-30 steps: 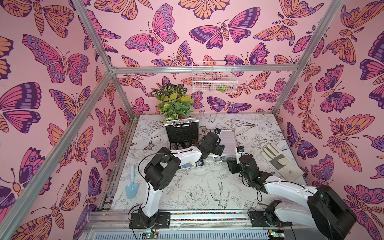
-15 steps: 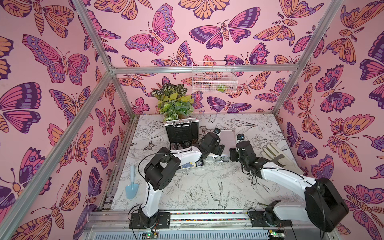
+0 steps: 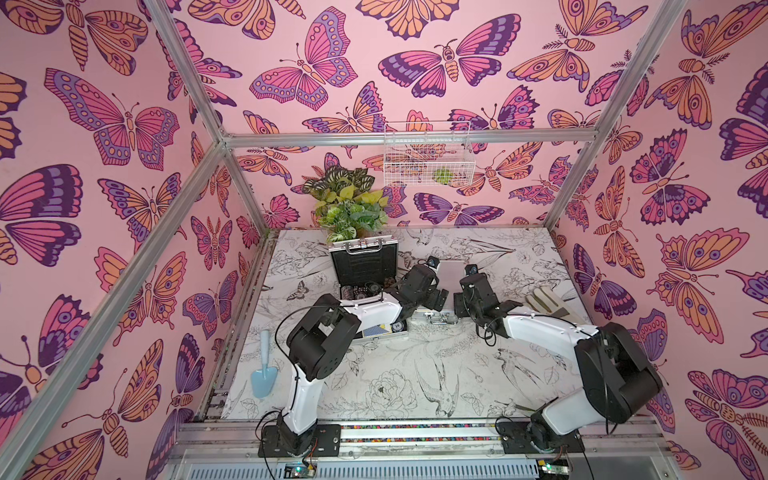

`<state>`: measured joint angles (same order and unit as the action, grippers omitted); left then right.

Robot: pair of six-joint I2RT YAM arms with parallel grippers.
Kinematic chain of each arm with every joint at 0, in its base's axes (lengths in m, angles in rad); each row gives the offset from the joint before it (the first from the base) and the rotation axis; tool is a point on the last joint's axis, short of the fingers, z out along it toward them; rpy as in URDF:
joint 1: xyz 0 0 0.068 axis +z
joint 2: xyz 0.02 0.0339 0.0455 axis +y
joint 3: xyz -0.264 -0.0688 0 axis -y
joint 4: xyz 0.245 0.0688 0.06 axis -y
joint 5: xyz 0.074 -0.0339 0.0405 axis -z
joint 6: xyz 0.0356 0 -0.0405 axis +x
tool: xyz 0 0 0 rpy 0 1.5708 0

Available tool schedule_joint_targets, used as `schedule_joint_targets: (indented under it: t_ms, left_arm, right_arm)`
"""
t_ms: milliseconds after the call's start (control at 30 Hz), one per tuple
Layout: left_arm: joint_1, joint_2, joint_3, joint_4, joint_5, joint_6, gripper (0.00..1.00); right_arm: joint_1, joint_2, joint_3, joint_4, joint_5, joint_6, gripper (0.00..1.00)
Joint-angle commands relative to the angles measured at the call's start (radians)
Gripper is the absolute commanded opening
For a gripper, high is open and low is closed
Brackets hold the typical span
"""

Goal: Close the poker set cases
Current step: Fasten the fastener on the poker set case.

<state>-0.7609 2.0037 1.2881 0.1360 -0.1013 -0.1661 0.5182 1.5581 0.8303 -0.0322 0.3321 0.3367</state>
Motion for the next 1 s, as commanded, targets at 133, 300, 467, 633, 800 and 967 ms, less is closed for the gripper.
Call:
schedule_joint_targets:
  t_ms: [133,300,467,633,800,967]
  left_arm:
    - [0.019,-0.033,-0.057,-0.174,0.022,-0.060,0.98]
    - [0.018,-0.087,-0.025,-0.232,0.047,-0.080,0.97]
    - [0.018,-0.128,0.001,-0.317,0.059,-0.104,0.93]
    - [0.018,-0.143,0.006,-0.334,0.116,-0.128,0.76]
    - [0.012,-0.132,0.031,-0.334,0.138,-0.130,0.57]
    - [0.009,-0.110,0.067,-0.335,0.144,-0.119,0.44]
  right_arm:
    - [-0.006,0.087,-0.027,-0.199,-0.039,-0.020,0.62]
    - [-0.007,0.085,-0.028,-0.198,-0.039,-0.022,0.62]
    - [-0.007,0.087,-0.025,-0.196,-0.042,-0.026,0.62]
    - [-0.007,0.089,-0.023,-0.194,-0.047,-0.027,0.62]
    - [-0.009,0.089,-0.025,-0.187,-0.053,-0.030,0.62]
    - [-0.012,0.089,-0.023,-0.184,-0.063,-0.034,0.62]
